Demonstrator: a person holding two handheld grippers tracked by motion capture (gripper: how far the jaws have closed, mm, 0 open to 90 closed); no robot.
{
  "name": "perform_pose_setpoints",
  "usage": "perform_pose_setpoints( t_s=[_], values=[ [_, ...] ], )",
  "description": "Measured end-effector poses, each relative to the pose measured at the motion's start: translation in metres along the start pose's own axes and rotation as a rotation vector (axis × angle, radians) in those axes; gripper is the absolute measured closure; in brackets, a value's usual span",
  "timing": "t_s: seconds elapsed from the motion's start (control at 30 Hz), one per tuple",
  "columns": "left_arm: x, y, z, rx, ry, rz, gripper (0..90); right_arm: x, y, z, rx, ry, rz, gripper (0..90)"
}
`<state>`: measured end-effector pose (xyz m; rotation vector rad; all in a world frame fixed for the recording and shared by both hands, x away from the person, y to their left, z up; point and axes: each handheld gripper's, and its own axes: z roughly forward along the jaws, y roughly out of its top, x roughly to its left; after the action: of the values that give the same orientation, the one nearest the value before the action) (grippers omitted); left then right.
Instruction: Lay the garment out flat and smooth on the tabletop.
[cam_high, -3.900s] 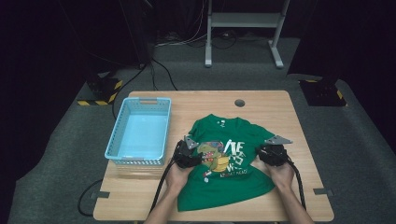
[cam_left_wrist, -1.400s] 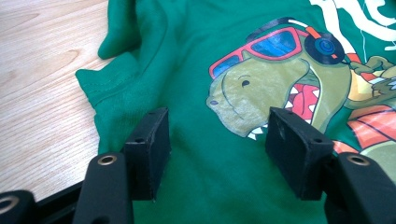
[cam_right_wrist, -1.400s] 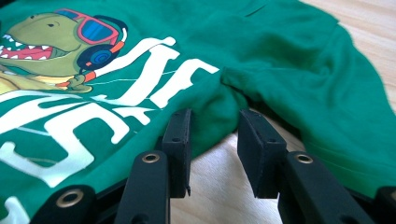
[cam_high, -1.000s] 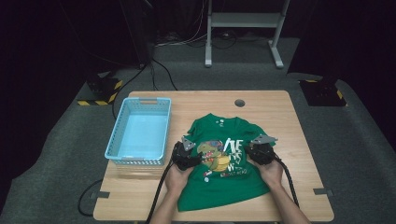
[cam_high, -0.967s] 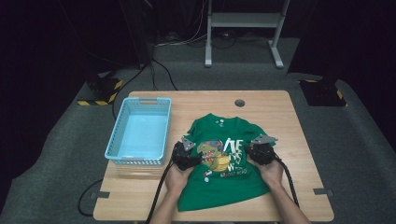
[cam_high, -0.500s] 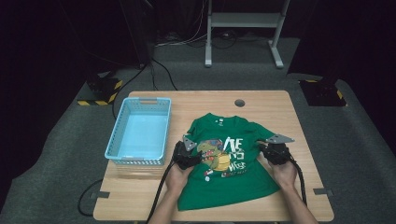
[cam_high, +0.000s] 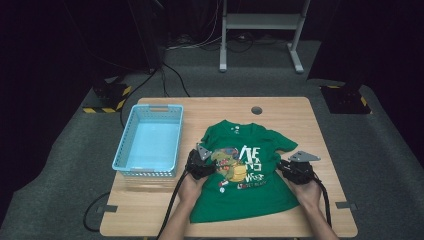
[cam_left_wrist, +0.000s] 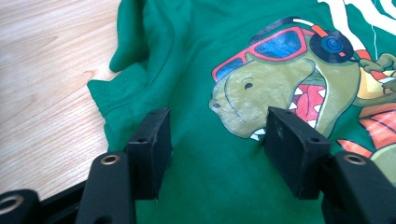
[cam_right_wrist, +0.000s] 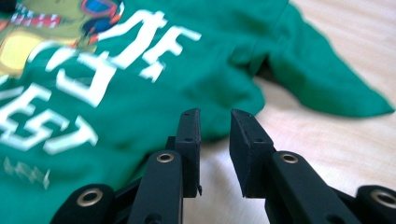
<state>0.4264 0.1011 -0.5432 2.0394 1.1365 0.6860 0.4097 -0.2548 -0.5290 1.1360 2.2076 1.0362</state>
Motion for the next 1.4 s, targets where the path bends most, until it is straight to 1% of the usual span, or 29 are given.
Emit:
perform_pose_setpoints(
  t_s=[0.13,0.17,0.27,0.33,0.4,0.43,0.5,0.57,0.6,0.7,0.9,1.0,1.07,1.1,1.17,1.23,1.3,1.4],
  values=[
    [-0.001,0.0,0.0,-0.003,0.019,0.001,41.1,0.005,-0.009,0.002,0.02,0.011,-0.008,73.0],
    [-0.001,0.0,0.001,-0.002,0.021,0.0,41.1,0.007,-0.01,0.004,0.019,0.021,-0.007,73.0],
    [0.001,0.002,0.003,-0.002,0.035,-0.007,41.2,0.011,-0.01,0.007,0.016,0.037,-0.013,73.1],
    [0.002,0.003,0.004,-0.001,0.044,-0.01,41.3,0.014,-0.009,0.01,0.014,0.037,-0.02,73.6],
    [0.003,0.004,0.005,0.002,0.049,-0.015,41.4,0.015,-0.009,0.012,0.01,0.042,-0.012,76.7],
    [0.003,0.004,0.005,0.002,0.052,-0.019,41.4,0.015,-0.009,0.012,0.008,0.044,-0.017,80.0],
    [0.002,0.004,0.005,0.001,0.058,-0.016,41.4,0.017,-0.009,0.012,0.01,0.043,-0.037,86.4],
    [0.001,0.004,0.005,-0.001,0.068,-0.003,41.5,0.02,-0.009,0.011,0.017,0.033,-0.062,88.3],
    [0.0,0.004,0.005,-0.002,0.073,0.003,41.6,0.019,-0.009,0.01,0.02,0.03,-0.068,88.6],
    [-0.001,0.004,0.005,-0.003,0.076,0.009,41.8,0.016,-0.013,0.005,0.02,0.015,-0.057,89.1],
    [0.002,0.004,0.005,0.0,0.061,-0.012,41.9,0.004,-0.026,-0.01,0.03,-0.018,-0.022,89.2],
    [0.002,0.004,0.005,0.001,0.054,-0.016,42.0,0.002,-0.03,-0.016,0.039,-0.016,-0.011,88.9],
    [0.004,0.004,0.005,0.002,0.035,-0.033,42.6,0.002,-0.031,-0.019,0.043,-0.011,-0.009,88.0],
    [0.005,0.004,0.005,0.003,0.024,-0.042,42.7,0.002,-0.031,-0.019,0.041,-0.013,-0.008,85.5],
    [0.01,0.003,0.006,0.011,-0.009,-0.073,42.5,0.002,-0.028,-0.018,0.024,-0.026,-0.01,78.0],
    [0.013,0.003,0.006,0.017,-0.026,-0.098,40.1,0.003,-0.022,-0.017,0.005,-0.034,-0.011,71.0],
    [0.012,0.005,0.006,0.03,-0.02,-0.09,38.7,0.005,-0.013,-0.014,-0.014,-0.046,-0.023,68.4],
    [0.011,0.008,0.006,0.05,-0.014,-0.074,38.7,0.006,-0.003,-0.007,-0.024,-0.063,-0.037,67.9]
  ],
)
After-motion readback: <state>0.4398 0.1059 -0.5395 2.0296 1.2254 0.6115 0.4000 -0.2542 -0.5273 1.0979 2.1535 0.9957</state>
